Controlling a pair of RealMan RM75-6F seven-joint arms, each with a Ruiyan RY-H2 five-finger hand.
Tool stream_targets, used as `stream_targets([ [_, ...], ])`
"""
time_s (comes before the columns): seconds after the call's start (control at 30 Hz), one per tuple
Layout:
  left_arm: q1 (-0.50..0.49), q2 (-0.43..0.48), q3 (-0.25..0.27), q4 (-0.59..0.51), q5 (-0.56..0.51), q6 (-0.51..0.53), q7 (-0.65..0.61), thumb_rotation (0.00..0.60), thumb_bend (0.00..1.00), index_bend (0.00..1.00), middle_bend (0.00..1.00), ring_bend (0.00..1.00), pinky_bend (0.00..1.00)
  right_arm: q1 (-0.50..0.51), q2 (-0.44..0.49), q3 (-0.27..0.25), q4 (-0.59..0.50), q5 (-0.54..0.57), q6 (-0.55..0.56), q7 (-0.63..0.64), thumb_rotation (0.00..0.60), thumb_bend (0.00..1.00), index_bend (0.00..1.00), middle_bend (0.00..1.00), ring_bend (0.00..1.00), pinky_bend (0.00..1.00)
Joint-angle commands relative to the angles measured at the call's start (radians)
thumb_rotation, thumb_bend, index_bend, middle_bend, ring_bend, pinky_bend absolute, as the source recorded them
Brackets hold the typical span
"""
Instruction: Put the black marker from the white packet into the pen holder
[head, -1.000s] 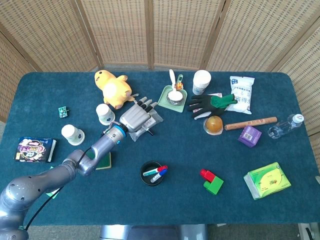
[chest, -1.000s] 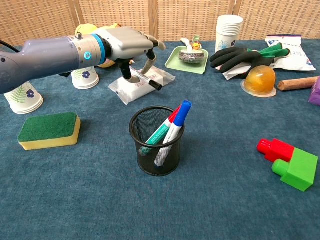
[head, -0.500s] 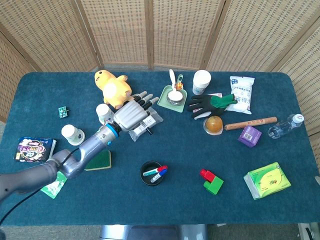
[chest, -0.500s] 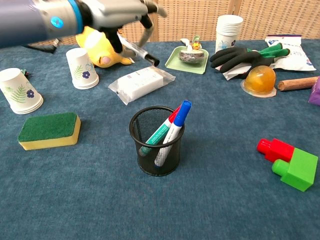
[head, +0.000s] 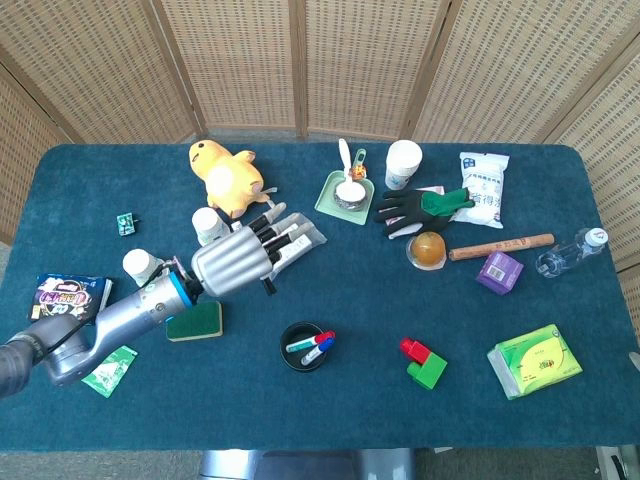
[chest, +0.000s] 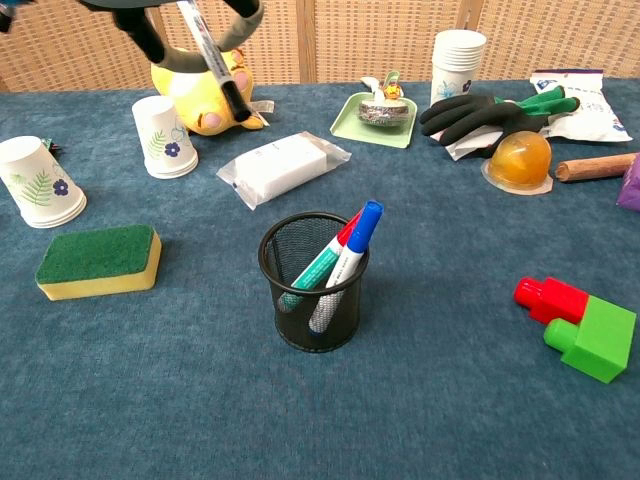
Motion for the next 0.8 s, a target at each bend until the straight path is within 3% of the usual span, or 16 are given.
stream_targets([
  [0.03,0.018,0.04,0.018,-0.055,0.058,0.027,0.071,0.6,0.38,0.59,0.0,0.0,0.14,0.0,0.0,0.0,-0.001,-0.002,0.001,0.001,0.6,0.0,0.19,0.0,0.0,0.0],
  [0.13,0.012,0.071,0.019,-0.112,0.108,0.011,0.16,0.6,0.38,0.59,0.0,0.0,0.14,0.0,0.0,0.001,0.0,-0.003,0.003,0.01,0.6,0.0,0.19,0.0,0.0,0.0],
  [0.3,0.011,0.079,-0.006,-0.182,0.088,-0.04,0.266,0.6,0.38,0.59,0.0,0.0,0.13,-0.001,0.0,0.005,0.007,-0.001,0.004,0.021,0.6,0.0,0.19,0.0,0.0,0.0],
  [0.8,-0.056,-0.124,-0.077,-0.219,-0.008,-0.234,0.627,0.6,0.38,0.58,0.0,0.0,0.15,-0.007,0.014,0.011,0.023,0.007,-0.007,0.091,0.6,0.0,0.19,0.0,0.0,0.0],
])
